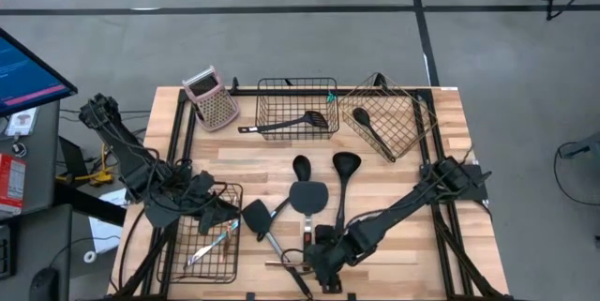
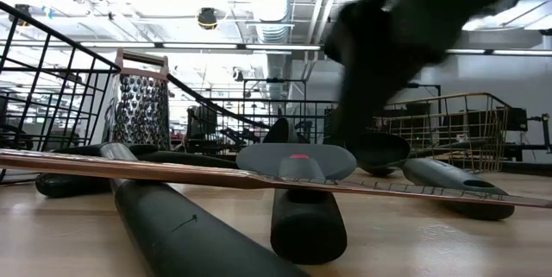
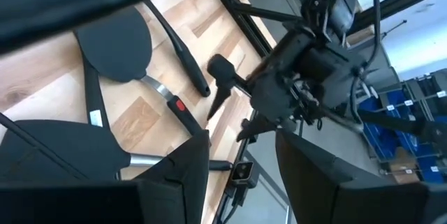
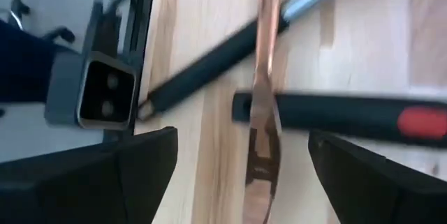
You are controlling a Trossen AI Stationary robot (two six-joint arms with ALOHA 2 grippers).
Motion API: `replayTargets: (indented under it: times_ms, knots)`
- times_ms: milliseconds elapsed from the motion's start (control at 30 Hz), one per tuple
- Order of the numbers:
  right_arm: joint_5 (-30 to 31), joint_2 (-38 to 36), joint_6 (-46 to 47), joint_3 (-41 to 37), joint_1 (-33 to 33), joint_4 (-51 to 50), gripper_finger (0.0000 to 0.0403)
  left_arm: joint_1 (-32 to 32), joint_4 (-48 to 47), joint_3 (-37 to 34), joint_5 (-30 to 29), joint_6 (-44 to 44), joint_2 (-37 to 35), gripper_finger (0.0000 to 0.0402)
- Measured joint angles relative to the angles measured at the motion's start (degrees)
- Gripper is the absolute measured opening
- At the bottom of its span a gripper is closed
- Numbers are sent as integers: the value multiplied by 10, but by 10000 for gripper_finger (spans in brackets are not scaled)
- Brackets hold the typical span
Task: Pick & Place Kitchen Items
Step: Put the brown table knife into the bottom wire basket
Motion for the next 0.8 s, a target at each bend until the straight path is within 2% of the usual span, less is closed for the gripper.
replayTargets:
  times_ms: [133,333,467,567,667,800]
  knots:
    - [2,0,-18,2,-10,37,317,-3,-1,0,14,2,0,150]
    - [2,47,-33,69,-24,32,317,-3,1,0,19,21,1,150]
    - [-18,58,2,107,-28,-7,317,-3,30,0,57,95,27,150]
    - [-53,46,43,113,-24,-44,317,2,88,0,77,168,59,150]
    - [-70,18,75,113,-10,-59,317,2,140,3,85,222,91,150]
    - [-60,-31,107,114,21,-80,317,11,144,35,86,285,146,152]
